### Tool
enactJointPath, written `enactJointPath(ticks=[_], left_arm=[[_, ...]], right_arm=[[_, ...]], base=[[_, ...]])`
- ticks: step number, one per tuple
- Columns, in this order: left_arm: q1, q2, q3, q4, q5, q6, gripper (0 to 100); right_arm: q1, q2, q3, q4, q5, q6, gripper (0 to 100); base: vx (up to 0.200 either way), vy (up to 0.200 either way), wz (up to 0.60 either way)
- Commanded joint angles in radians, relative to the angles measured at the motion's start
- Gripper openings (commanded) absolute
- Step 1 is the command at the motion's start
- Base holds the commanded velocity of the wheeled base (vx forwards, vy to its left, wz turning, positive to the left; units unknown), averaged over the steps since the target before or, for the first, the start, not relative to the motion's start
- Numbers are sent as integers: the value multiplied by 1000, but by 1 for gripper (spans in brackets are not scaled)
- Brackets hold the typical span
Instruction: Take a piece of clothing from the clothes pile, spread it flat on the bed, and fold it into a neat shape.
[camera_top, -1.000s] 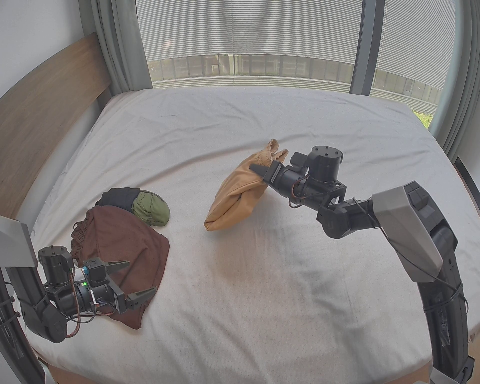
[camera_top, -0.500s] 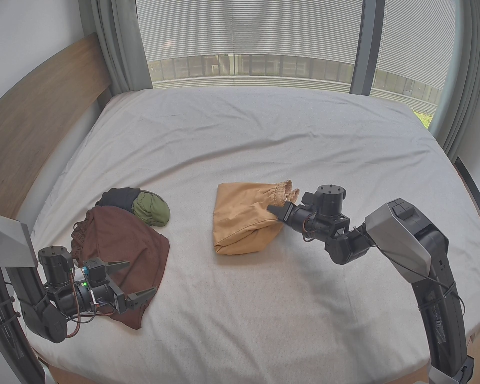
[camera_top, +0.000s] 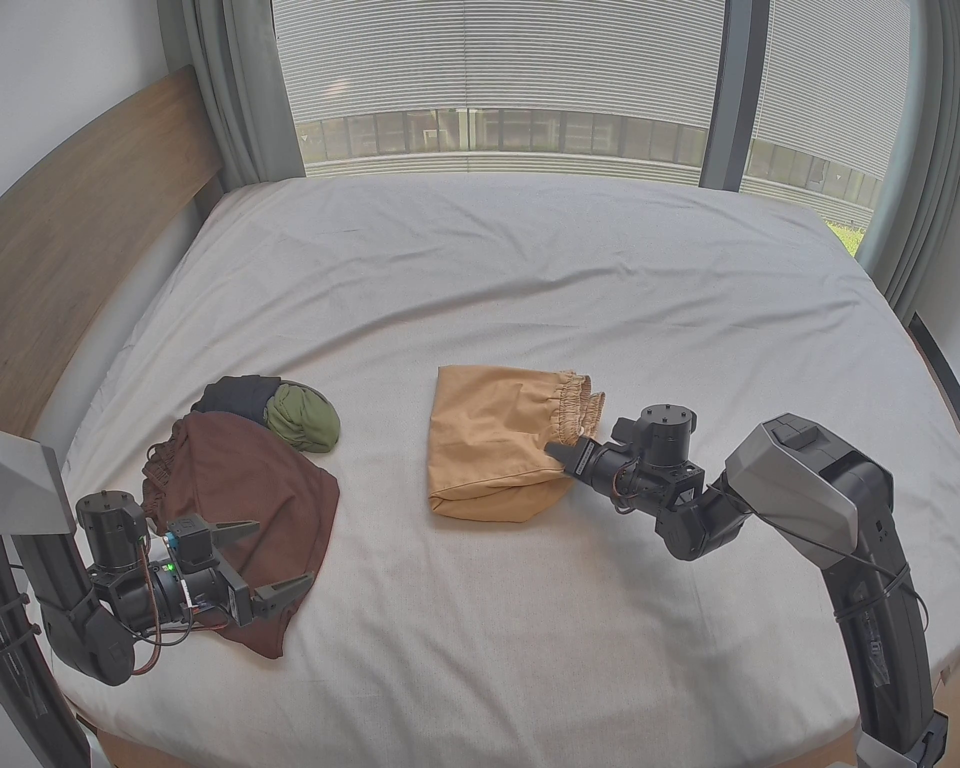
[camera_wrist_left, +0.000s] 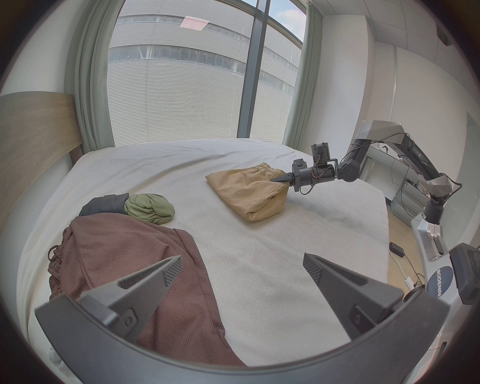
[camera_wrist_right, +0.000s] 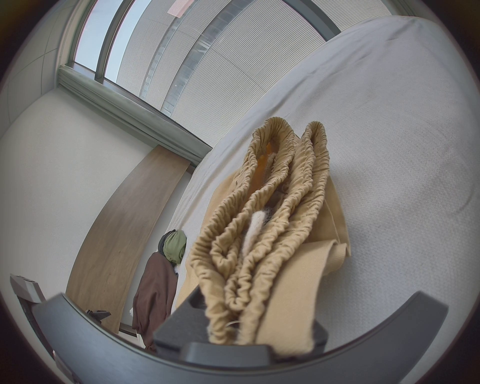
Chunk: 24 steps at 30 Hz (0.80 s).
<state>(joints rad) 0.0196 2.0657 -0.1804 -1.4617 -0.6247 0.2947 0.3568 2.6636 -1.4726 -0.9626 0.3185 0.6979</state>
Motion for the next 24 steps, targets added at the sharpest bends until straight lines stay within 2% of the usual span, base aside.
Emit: enactJointPath(ticks=[1,3,4,9,15,19,24], left_arm=[[0,-1,-1,0,0,0,100],[0,-1,-1,0,0,0,100],[0,-1,-1,0,0,0,100],[2,-3,-2,0,0,0,100],[2,-6,-5,0,0,0,100],[0,-7,-10,-2,0,-2,100],[0,-7,-10,-5,0,-8,100]], right_arm=[[-2,2,3,-4,1,0,0],[-4,2,12,-10,1,0,0],[-4,1,18,-18,1,0,100],[-4,-19,101,-41,-6,-20,100],[19,-116,340,-42,-6,-113,100],[71,-189,451,-45,-4,-129,100],[143,-283,503,-42,2,-124,100]], base=[[0,0,0],[0,0,0],[0,0,0],[0,0,0],[0,0,0],[0,0,0],[0,0,0]])
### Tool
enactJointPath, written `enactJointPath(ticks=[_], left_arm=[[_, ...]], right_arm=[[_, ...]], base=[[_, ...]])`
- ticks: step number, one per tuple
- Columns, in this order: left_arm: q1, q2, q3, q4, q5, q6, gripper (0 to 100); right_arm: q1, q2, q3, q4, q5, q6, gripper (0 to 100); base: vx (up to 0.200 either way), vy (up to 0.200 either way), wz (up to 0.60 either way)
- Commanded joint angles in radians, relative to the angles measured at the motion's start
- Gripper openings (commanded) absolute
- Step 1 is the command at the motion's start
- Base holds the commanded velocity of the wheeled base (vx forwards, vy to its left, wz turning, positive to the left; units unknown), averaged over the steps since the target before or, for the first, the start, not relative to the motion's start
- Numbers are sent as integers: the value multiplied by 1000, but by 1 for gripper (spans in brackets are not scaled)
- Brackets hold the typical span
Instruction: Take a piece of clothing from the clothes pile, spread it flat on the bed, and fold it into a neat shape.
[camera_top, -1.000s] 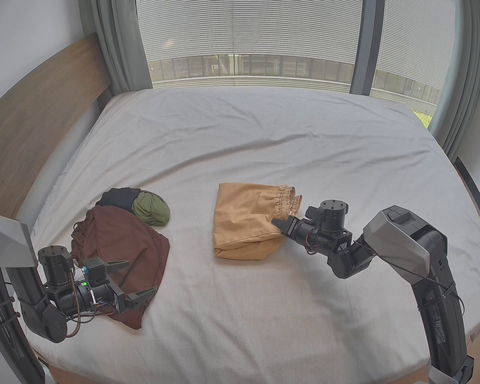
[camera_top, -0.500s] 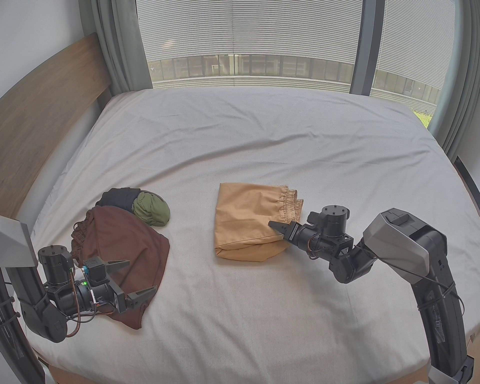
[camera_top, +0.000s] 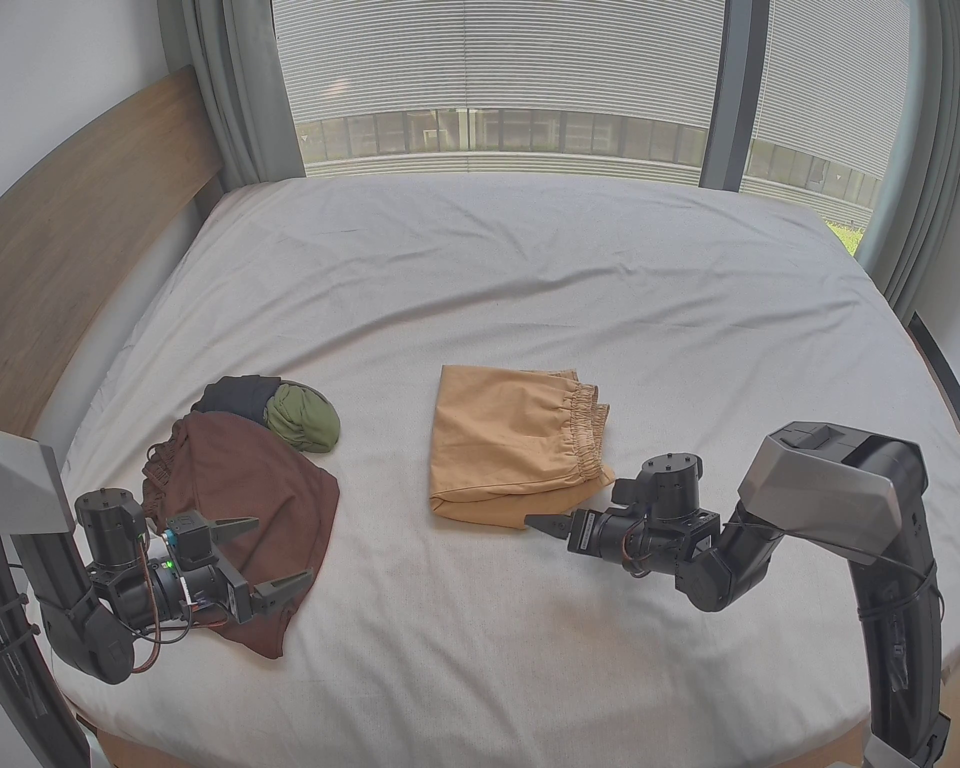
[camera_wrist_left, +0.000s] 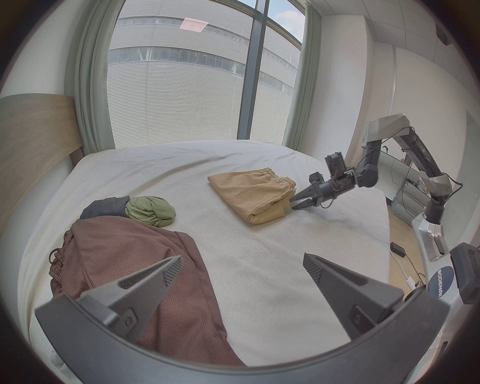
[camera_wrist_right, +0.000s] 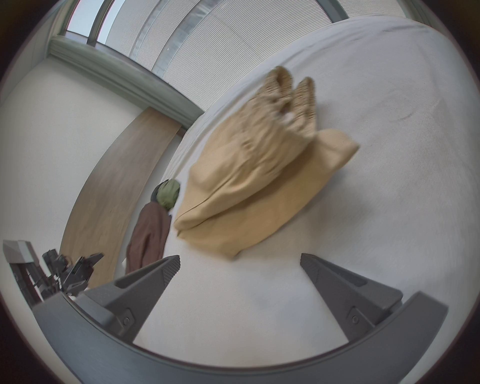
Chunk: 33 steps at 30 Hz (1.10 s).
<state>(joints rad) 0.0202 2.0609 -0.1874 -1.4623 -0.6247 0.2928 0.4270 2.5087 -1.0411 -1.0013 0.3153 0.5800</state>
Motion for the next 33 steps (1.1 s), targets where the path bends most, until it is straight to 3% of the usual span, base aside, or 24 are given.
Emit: enactJointPath(ticks=[1,9,18,33], left_arm=[[1,-2,-3,-6,0,-9,100],[0,-2,-4,-7,2,-12,100],[1,-2,-18,-7,2,-21,100],[0,1,-18,-9,2,-26,100]], right_arm=[[84,-143,72,-2,7,-5,100],[114,-214,-10,9,51,73,100],[35,-105,-246,10,51,126,100],[-62,68,-310,16,44,110,100]], base=[[0,0,0],[0,0,0],[0,0,0],[0,0,0]])
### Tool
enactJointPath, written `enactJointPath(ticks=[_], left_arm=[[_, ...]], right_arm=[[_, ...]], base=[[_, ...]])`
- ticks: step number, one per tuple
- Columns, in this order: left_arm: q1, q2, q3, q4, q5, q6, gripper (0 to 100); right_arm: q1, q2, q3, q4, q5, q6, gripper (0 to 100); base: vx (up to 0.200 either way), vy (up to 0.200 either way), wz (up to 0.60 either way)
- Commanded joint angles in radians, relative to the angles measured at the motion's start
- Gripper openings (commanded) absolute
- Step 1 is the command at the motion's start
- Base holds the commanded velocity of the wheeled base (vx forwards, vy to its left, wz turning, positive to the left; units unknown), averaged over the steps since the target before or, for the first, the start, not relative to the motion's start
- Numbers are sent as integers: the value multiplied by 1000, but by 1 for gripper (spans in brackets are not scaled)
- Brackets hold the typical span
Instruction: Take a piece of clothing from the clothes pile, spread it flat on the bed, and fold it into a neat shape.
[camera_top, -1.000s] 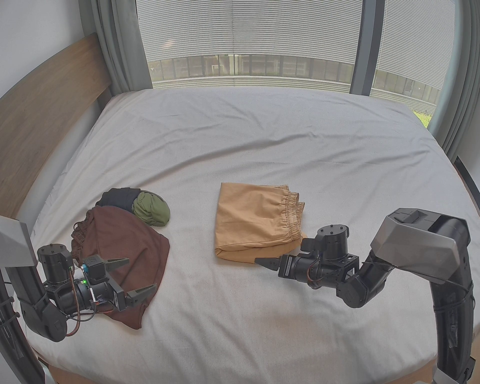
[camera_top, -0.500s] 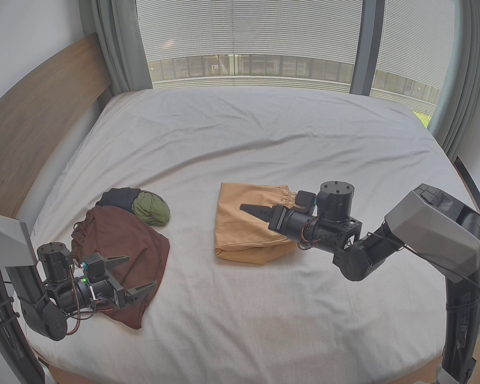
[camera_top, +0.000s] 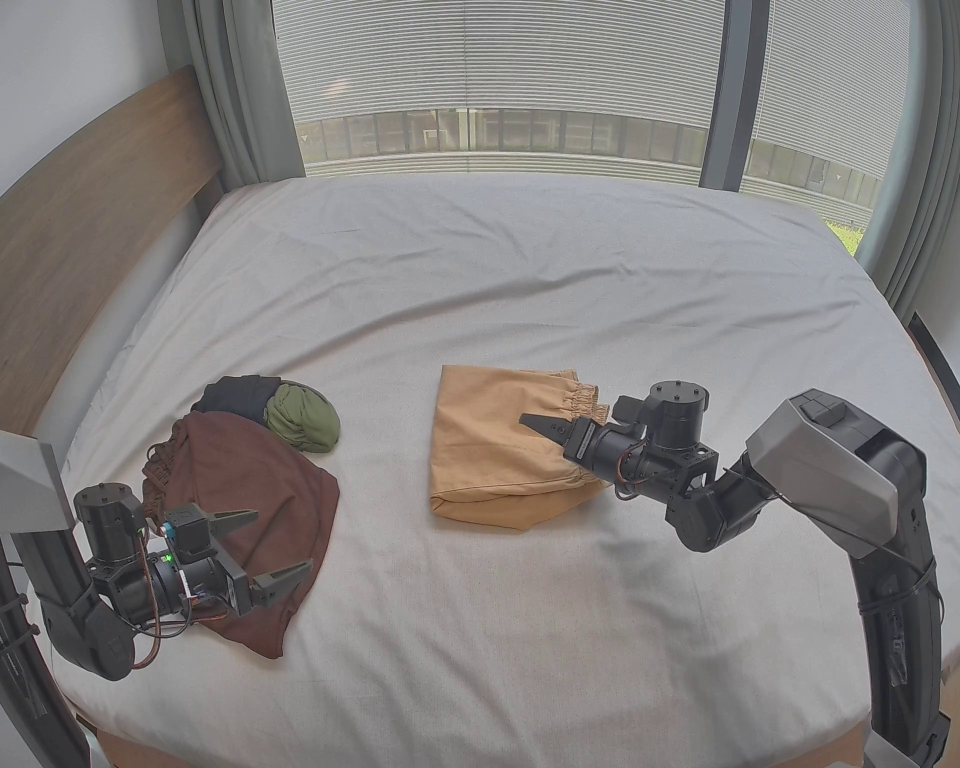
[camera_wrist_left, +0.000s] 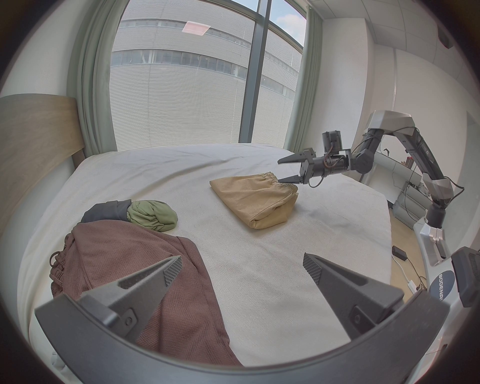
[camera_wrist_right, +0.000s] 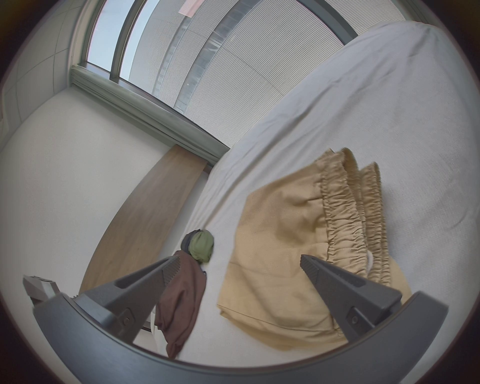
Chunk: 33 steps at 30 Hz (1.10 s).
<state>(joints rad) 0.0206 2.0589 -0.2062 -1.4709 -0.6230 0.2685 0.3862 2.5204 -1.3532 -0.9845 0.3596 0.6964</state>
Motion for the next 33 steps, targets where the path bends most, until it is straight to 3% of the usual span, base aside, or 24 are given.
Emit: enactJointPath(ticks=[1,16,24,27,30,31,33], left_arm=[[-1,1,1,0,0,0,100],[1,1,1,0,0,-2,100],[-22,-56,-12,-14,-1,-32,100],[-71,-132,8,-74,0,-100,100],[-103,-178,21,-78,0,-118,100],[-137,-241,60,-78,2,-120,100],[-153,-257,76,-78,2,-120,100]], right_arm=[[-26,69,6,0,-2,-14,100],[-26,74,69,-39,-17,-32,100],[20,-227,296,-135,-17,-29,100],[65,-425,450,-164,-21,-38,100],[83,-522,526,-164,-21,-78,100],[100,-632,643,-164,-21,-167,100],[105,-667,686,-166,-21,-196,100]], base=[[0,0,0],[0,0,0],[0,0,0],[0,0,0],[0,0,0],[0,0,0],[0,0,0]])
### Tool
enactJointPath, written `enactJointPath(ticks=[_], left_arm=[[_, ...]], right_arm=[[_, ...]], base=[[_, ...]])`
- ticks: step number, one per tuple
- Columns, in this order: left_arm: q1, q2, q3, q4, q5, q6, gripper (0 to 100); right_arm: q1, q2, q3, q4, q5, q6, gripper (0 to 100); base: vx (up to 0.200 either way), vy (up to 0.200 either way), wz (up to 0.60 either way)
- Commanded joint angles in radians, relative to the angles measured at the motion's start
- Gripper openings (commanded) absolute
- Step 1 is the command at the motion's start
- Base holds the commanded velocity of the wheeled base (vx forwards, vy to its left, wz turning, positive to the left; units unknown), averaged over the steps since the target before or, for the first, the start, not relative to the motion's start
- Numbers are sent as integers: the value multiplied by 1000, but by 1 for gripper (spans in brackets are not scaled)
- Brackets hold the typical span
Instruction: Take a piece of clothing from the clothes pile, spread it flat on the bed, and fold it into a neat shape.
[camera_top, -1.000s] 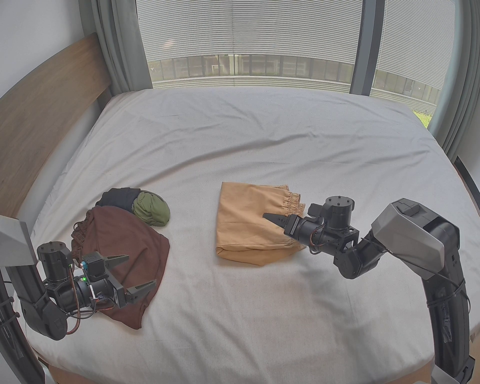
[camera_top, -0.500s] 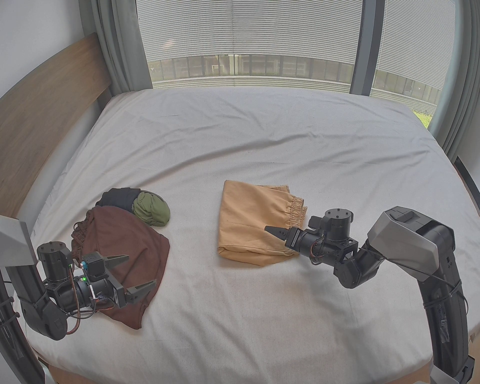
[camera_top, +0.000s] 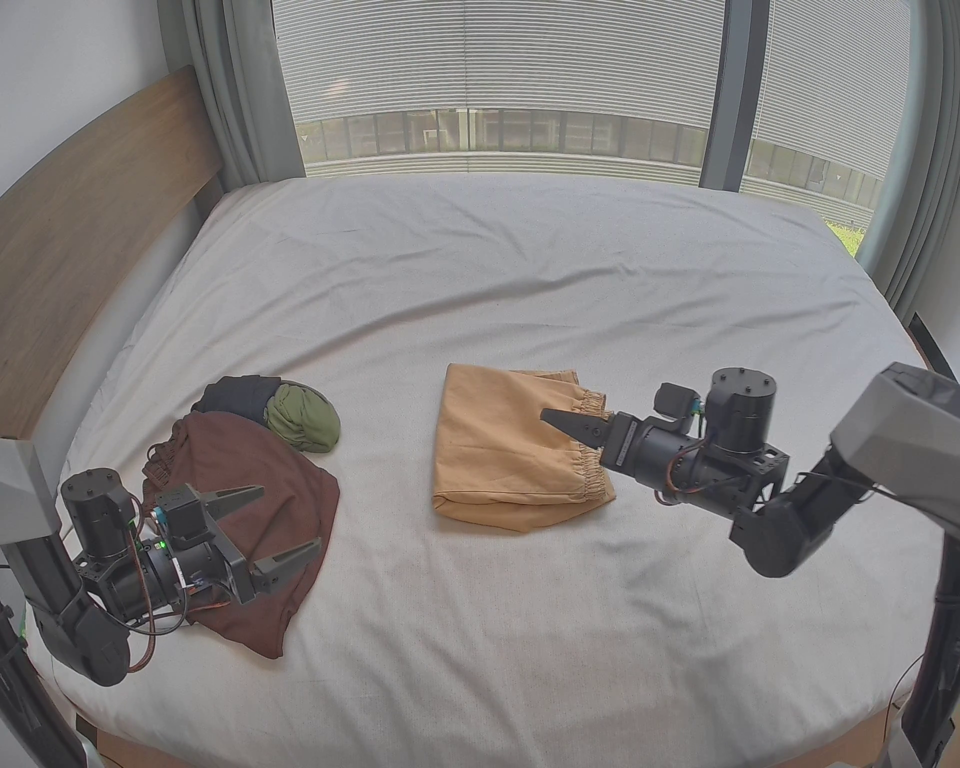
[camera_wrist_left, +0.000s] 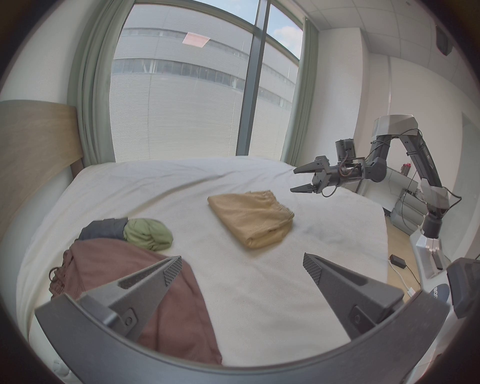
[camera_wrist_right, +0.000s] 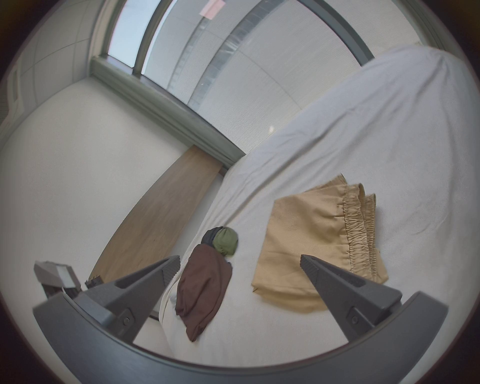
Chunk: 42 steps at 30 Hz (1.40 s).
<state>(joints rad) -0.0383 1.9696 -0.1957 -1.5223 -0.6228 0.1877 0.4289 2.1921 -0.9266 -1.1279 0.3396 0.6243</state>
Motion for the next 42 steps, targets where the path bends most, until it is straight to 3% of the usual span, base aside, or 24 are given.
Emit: enactJointPath(ticks=[1,4,8,16,27,32,33,36,41,42], left_arm=[[-94,-167,65,-27,2,-39,100],[-160,-212,88,-27,32,-50,100],[-204,-216,90,-27,40,-66,100],[-241,-224,130,-27,41,-71,100],[-232,-371,196,-1,38,-68,100],[-232,-448,196,53,43,-57,100],[-212,-557,196,165,81,-62,100],[-173,-673,196,340,150,-71,100],[-158,-885,196,594,156,-91,100],[-158,-885,196,594,156,-91,100]], right_arm=[[62,-339,259,-23,-1,-124,100],[76,-473,425,-24,-24,-204,100],[76,-542,500,-24,-39,-251,100],[42,-606,655,-39,-42,-385,100],[-45,-698,916,-202,-40,-416,100],[-76,-778,927,-174,-44,-417,100],[-118,-891,927,-113,-42,-417,100],[-119,-1017,927,-27,-44,-420,100],[-127,-1213,927,128,-42,-419,100],[-127,-1213,927,128,-42,-419,100]], base=[[0,0,0],[0,0,0],[0,0,0],[0,0,0],[0,0,0],[0,0,0],[0,0,0],[0,0,0],[0,0,0],[0,0,0]])
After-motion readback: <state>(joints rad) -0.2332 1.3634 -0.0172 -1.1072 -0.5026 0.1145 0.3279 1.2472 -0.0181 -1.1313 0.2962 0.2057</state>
